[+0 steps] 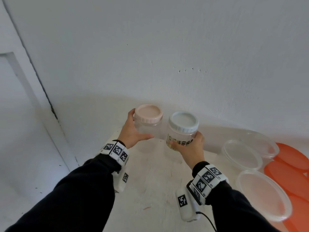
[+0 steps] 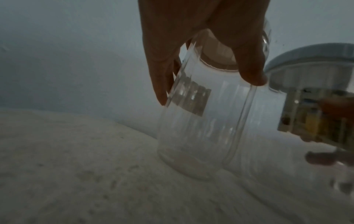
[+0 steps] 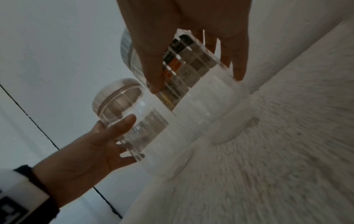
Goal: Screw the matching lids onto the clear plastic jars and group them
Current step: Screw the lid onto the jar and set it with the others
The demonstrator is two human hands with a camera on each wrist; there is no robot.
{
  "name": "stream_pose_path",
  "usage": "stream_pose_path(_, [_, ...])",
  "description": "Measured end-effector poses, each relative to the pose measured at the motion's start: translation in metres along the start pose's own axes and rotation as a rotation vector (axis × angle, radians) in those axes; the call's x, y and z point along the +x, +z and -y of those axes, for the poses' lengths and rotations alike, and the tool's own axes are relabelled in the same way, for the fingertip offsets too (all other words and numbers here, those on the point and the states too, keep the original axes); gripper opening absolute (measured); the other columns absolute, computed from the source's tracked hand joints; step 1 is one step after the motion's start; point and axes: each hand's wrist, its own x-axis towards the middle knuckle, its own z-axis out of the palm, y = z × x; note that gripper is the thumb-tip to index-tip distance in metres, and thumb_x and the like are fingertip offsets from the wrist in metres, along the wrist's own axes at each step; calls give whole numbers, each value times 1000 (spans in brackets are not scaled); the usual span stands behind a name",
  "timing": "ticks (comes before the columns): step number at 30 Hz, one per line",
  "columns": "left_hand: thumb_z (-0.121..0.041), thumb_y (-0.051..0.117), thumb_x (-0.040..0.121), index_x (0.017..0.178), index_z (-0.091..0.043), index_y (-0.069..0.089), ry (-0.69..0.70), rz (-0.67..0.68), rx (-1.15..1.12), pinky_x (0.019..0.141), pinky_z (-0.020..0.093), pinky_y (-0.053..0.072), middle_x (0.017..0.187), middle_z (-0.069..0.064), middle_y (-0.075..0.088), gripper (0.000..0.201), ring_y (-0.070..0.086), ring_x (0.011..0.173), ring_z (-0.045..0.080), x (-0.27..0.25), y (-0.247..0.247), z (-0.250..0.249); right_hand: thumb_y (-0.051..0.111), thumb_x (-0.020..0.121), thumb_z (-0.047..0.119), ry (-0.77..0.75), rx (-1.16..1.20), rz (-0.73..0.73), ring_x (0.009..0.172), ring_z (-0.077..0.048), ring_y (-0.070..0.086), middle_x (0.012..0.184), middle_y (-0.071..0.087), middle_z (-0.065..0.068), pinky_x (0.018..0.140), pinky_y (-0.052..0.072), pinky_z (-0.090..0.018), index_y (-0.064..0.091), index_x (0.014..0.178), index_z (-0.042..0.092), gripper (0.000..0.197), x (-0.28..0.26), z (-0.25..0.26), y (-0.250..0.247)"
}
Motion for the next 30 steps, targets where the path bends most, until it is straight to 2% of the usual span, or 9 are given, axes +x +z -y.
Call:
stream_pose_path(2, [-19,89,56,140,-27,17,-24,3,-3,98,39,43,127,-5,41,111,48,116,20,1,-17,6,86,62,19,-1,-1,48,118,-22,42,129,32,-5,102,41,-37,30,132,7,90,-1,4,2])
stream_pose_path(6, [-13,86,60,142,-23,16,-47,-32,-14,93,29,40,126,-8,38,109,46,114,17,0,-47,14,85,63,15,-2,18,129,117,-20,44,131,33,-5,101,43,-38,30,134,8,91,-1,9,12])
stream_pose_path(9, [-11,84,63,143,-22,14,-48,-49,-42,96,29,37,129,-8,36,106,43,116,15,-2,-65,22,84,64,16,-17,37,164,113,-18,45,130,34,-4,97,44,-32,30,134,8,88,-2,12,24])
stream_pose_path(14, [-43,83,47,143,-30,13,-54,-10,-55,98,28,34,131,-15,36,120,39,120,13,-5,-84,31,83,65,18,-42,70,241,111,-15,46,130,39,-4,90,41,-24,32,133,12,85,-3,18,47])
stream_pose_path(18, [-43,82,46,143,-31,13,-51,17,-54,100,31,36,125,-28,35,120,39,120,12,-4,-88,33,82,67,20,-70,73,283,110,-13,46,131,39,-3,89,41,-22,32,134,12,84,-3,23,65])
stream_pose_path(20, [-35,83,51,143,-32,12,-55,27,-56,101,31,36,121,-32,34,117,38,121,12,-2,-89,33,82,67,19,-75,86,292,109,-14,48,130,40,-3,90,43,-23,32,133,12,83,-2,26,72])
stream_pose_path(24, [-21,84,61,144,-29,12,-66,24,-69,105,34,35,124,-23,37,110,37,121,12,2,-90,35,83,65,17,-99,101,264,109,-16,50,129,42,-5,92,47,-29,34,131,12,82,1,29,84])
stream_pose_path(28, [-41,82,50,144,-32,11,-68,35,-52,103,32,35,128,-19,36,118,38,123,13,3,-87,34,82,67,16,-105,115,233,108,-17,51,125,42,-3,90,45,-28,35,129,12,78,4,27,85])
stream_pose_path(30, [-39,82,52,143,-31,11,-63,34,-57,101,30,35,125,-22,36,116,38,122,12,4,-84,32,81,69,15,-107,117,222,107,-16,50,124,41,-2,89,43,-26,35,129,13,76,6,27,84])
